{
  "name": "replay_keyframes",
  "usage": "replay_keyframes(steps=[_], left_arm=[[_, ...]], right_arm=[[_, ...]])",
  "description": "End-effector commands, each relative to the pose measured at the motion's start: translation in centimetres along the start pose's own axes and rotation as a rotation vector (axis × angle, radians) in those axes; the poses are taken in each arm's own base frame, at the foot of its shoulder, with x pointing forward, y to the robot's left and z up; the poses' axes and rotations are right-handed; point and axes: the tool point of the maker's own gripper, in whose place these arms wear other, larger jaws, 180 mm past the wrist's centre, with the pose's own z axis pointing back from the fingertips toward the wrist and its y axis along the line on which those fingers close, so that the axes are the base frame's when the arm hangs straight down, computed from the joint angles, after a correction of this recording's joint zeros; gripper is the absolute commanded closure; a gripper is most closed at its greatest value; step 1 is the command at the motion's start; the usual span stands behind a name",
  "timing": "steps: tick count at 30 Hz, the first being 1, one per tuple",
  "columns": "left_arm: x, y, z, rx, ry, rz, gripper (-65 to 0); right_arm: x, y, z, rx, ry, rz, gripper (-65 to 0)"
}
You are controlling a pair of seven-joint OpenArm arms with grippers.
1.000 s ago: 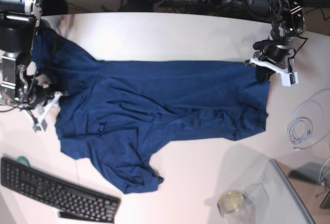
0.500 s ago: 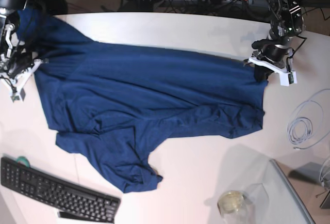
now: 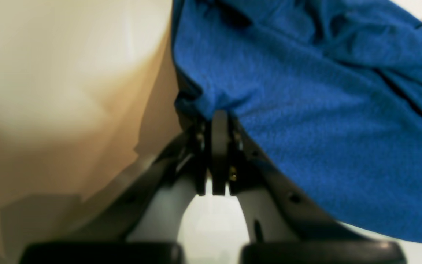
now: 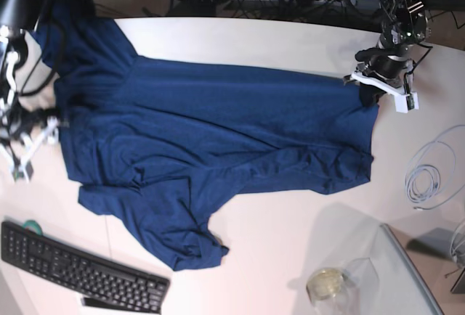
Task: Layout the t-shirt on the table in an organized manner, then fold the t-shirt properly
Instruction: 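Lower the shirt and release it with both grippers, then grasp the shirt hem with the right gripper and pull it outward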
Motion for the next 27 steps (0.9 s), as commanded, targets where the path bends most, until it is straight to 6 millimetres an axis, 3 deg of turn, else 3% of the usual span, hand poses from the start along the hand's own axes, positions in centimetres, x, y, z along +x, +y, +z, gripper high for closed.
replay_keyframes(steps=[1,5,8,10,17,24,27], left_arm=[[1.4,0.1,0.1,-0.004,-0.046,-0.008,0.0],[1.1,0.3,0.5,-0.001,-0.038,-0.016,0.0],[0.6,1.2,1.0,0.020,-0.028,-0.011,0.0],[0.4,2.6,1.6,0.058,-0.034,0.012,0.0],[0.9,6.9,3.5,0.184,-0.088,0.105,-22.4],[1.5,7.3,4.0,0.195,-0.106,0.110,-38.8],[2.3,7.4,5.5,0.209,-0.144,0.105,-44.8]], right_arm=[[3.0,-0.8,-0.1,-0.010,-0.064,-0.007,-40.8],[5.5,-0.9,-2.7,0.041,-0.064,-0.070,-39.9],[6.0,0.4,-3.5,0.065,-0.073,-0.030,-36.6],[5.1,1.5,-3.6,0.077,-0.067,0.015,-35.1],[4.1,3.7,-3.1,0.096,-0.100,0.103,-32.6],[3.8,5.3,-2.1,0.111,-0.132,0.124,-32.6],[3.8,5.3,-2.4,0.113,-0.126,0.118,-30.8]])
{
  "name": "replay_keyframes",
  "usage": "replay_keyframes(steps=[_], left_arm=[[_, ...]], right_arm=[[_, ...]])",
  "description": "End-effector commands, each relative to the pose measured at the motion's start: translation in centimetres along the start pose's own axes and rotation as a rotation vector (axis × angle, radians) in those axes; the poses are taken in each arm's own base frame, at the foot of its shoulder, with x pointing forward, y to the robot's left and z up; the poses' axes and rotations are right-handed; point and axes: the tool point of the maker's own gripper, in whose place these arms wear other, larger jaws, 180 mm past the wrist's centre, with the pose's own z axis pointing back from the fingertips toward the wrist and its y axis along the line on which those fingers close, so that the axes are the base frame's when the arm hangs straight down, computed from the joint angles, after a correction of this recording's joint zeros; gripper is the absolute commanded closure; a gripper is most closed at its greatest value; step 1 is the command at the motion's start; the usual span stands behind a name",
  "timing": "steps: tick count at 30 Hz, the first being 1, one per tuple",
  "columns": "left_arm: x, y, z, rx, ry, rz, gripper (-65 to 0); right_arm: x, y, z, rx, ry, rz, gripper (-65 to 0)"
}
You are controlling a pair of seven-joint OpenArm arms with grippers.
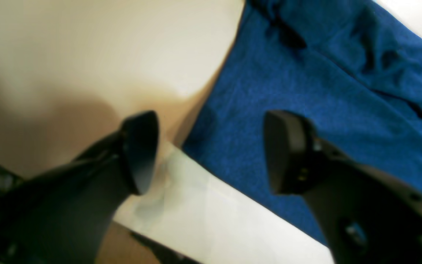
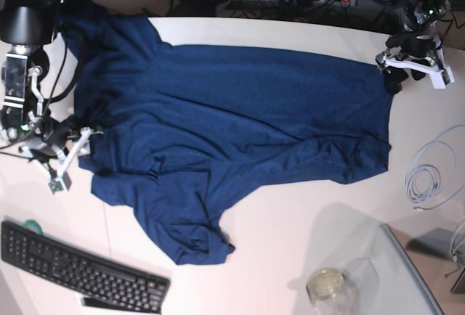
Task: Layout the t-shirt on the table in an organized manner, then fold the t-shirt properly
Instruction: 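Grasp the shirt hem with the right gripper and pull it outward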
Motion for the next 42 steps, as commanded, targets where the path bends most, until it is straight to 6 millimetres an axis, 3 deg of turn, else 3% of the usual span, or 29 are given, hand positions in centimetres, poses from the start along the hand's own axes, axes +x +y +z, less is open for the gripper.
replay_keyframes(steps=[1,4,6,7,9,10,15,17,19,26,29,31,35,37,39,42], left_arm=[[2.1,0.0,1.0,0.005,-0.084,0.018,-45.4],[4.8,-0.8,3.3,0.032,-0.199,0.065,-43.3],[6.2,-1.9,4.3,0.028,-0.257,0.085,-35.9],[6.4,-2.5,4.4,0.018,-0.267,0.087,-29.1],[6.6,-3.8,4.2,-0.013,-0.269,0.085,-4.4],[6.6,-4.6,3.7,-0.034,-0.270,0.089,0.0],[2.6,-7.6,-1.1,-0.074,-0.113,-0.016,0.0],[0.4,-8.1,-3.3,-0.061,-0.035,-0.073,0.0],[-0.5,-8.6,-4.7,-0.053,0.006,-0.111,0.0],[0.4,-9.8,-7.4,-0.044,0.027,-0.183,0.0],[1.2,-10.3,-7.6,-0.049,0.011,-0.180,0.0],[1.7,-10.9,-7.5,-0.064,-0.005,-0.195,0.0],[3.0,-11.5,-6.2,-0.075,-0.049,-0.235,0.0],[3.4,-11.4,-5.1,-0.074,-0.069,-0.257,0.0],[3.0,-10.8,-3.9,-0.063,-0.070,-0.282,0.0],[1.7,-9.9,-2.4,-0.050,-0.049,-0.301,0.0]], right_arm=[[2.3,-1.0,0.3,-0.017,-0.057,0.003,-27.8],[2.7,-1.2,-0.5,-0.007,-0.046,-0.016,-13.5],[2.9,-1.3,-1.1,-0.001,-0.044,-0.031,-4.5],[2.8,-1.3,-1.4,0.004,-0.036,-0.040,-2.7],[2.5,-1.4,-2.2,0.016,-0.007,-0.062,-2.4],[2.1,-1.3,-2.6,0.023,0.009,-0.073,-2.3],[0.0,-1.5,-4.0,0.036,0.055,-0.119,-1.7],[-1.0,-2.0,-4.0,0.030,0.076,-0.131,-1.5],[-2.5,-2.6,-3.7,0.017,0.101,-0.131,-1.4],[-7.5,-4.3,-1.2,-0.042,0.152,-0.198,-1.4],[-7.9,-5.3,-0.1,-0.094,0.135,-0.213,-1.4],[-6.9,-6.1,1.1,-0.146,0.092,-0.210,-1.4],[-1.8,-5.6,4.4,-0.186,-0.074,-0.106,-2.4],[1.1,-4.4,5.7,-0.184,-0.145,-0.034,-4.2],[2.7,-1.7,5.3,-0.133,-0.162,0.070,-13.5],[5.7,2.2,3.6,-0.050,-0.151,0.288,-39.2]])
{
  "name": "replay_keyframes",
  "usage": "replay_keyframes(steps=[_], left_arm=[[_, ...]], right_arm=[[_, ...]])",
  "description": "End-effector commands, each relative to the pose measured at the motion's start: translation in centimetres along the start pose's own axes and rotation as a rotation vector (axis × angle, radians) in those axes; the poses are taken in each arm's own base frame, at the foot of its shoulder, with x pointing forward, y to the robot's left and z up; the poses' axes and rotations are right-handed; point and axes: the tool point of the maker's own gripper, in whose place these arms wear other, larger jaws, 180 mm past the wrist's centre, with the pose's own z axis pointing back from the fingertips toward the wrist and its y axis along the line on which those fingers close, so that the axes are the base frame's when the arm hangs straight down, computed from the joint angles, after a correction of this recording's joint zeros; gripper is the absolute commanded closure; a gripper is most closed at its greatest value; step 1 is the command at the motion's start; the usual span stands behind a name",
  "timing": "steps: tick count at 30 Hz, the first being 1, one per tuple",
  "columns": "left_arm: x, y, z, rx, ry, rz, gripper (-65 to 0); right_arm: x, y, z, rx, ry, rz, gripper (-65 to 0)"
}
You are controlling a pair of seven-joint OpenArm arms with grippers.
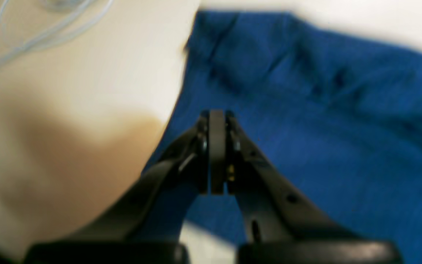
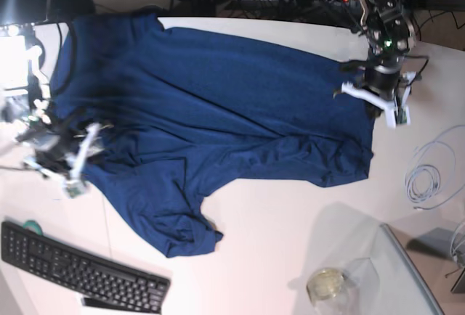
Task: Layout the t-shirt on the table in an organized manner, then fold the t-shirt properly
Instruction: 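Grasp the shirt hem with the right gripper and pull it outward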
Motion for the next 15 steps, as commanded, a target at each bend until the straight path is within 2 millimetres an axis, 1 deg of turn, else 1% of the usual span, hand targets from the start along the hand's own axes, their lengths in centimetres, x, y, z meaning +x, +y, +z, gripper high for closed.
replay_keyframes(steps=[1,2,3,4,6,7,10,13,15], left_arm=[[1.0,-0.1,0.3,-0.006,-0.040,-0.004,0.0],[0.3,0.0,0.5,-0.005,-0.024,-0.006,0.0],[-0.3,0.1,0.5,-0.005,-0.010,-0.008,0.0],[-1.0,0.1,0.5,-0.006,0.007,-0.006,0.0],[-1.8,0.3,0.5,-0.002,0.024,0.000,0.0],[-2.1,0.3,0.4,-0.003,0.032,0.004,0.0],[-2.6,0.3,0.3,-0.004,0.046,0.010,0.0],[-2.6,0.1,0.0,-0.009,0.048,0.016,0.0],[-2.4,0.0,0.0,-0.011,0.042,0.014,0.0]], right_arm=[[3.3,-1.8,-0.1,-0.038,-0.055,0.061,-46.5],[4.2,-1.5,-0.8,-0.023,-0.049,0.096,-51.8],[5.3,-1.6,-1.6,-0.015,-0.046,0.106,-54.6],[5.7,-1.9,-2.5,-0.011,-0.028,0.101,-54.8],[6.9,-1.8,-4.3,0.008,-0.003,0.082,-54.3],[7.4,-1.3,-5.1,0.022,0.011,0.078,-53.0],[8.4,0.8,-6.8,0.071,0.031,0.110,-49.7],[10.4,1.9,-8.4,0.104,-0.022,0.084,-49.4],[10.4,1.0,-9.6,0.092,-0.010,0.036,-49.4]])
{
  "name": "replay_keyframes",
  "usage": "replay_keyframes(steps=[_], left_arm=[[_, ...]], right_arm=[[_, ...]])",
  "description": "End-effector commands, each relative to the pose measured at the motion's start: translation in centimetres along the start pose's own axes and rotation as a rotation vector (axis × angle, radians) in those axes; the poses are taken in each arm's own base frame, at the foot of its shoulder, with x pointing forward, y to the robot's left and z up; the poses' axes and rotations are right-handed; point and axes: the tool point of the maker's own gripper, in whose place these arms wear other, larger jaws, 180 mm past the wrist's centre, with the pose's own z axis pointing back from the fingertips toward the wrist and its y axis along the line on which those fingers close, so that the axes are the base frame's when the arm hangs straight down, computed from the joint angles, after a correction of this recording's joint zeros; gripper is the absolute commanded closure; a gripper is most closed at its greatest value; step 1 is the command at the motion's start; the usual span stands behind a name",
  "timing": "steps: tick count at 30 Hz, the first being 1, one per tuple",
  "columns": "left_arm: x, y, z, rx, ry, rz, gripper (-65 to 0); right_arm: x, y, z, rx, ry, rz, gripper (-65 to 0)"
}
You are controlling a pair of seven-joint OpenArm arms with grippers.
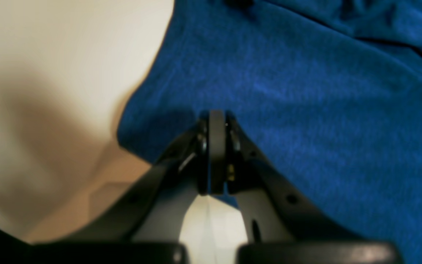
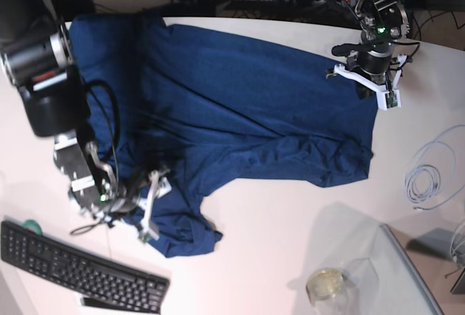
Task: Layout the t-shirt on the table in an organized manner, then fold the t-shirt properly
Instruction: 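Grasp the shirt hem with the right gripper and pull it outward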
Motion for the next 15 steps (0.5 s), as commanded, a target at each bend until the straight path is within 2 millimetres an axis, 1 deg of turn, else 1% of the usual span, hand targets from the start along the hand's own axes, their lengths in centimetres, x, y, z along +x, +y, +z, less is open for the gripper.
replay_keyframes(steps=[1,3,5,6,9,12,15], left_arm=[[1.5,0.1,0.1,0.003,-0.049,0.001,0.0],[1.8,0.1,-0.1,0.003,-0.055,0.006,0.0],[1.2,0.1,-0.4,0.001,-0.040,0.012,0.0],[1.0,0.0,-0.4,0.000,-0.033,0.014,0.0],[0.4,0.0,-0.6,-0.002,-0.018,0.018,0.0],[0.4,0.0,-0.6,-0.002,-0.018,0.018,0.0],[0.4,0.0,-0.6,-0.002,-0.018,0.018,0.0]], right_arm=[[2.2,-3.6,0.7,-0.084,-0.057,-0.036,-49.4],[1.8,-4.3,-0.3,-0.117,-0.061,-0.091,-49.4],[0.8,-5.1,-0.9,-0.145,-0.055,-0.127,-49.7],[0.3,-5.0,-1.2,-0.147,-0.052,-0.137,-49.8],[-0.2,-4.3,-1.8,-0.137,-0.053,-0.148,-50.0],[-0.8,-4.2,-2.0,-0.137,-0.048,-0.152,-49.7],[-0.9,-4.3,-2.0,-0.143,-0.046,-0.155,-48.8]])
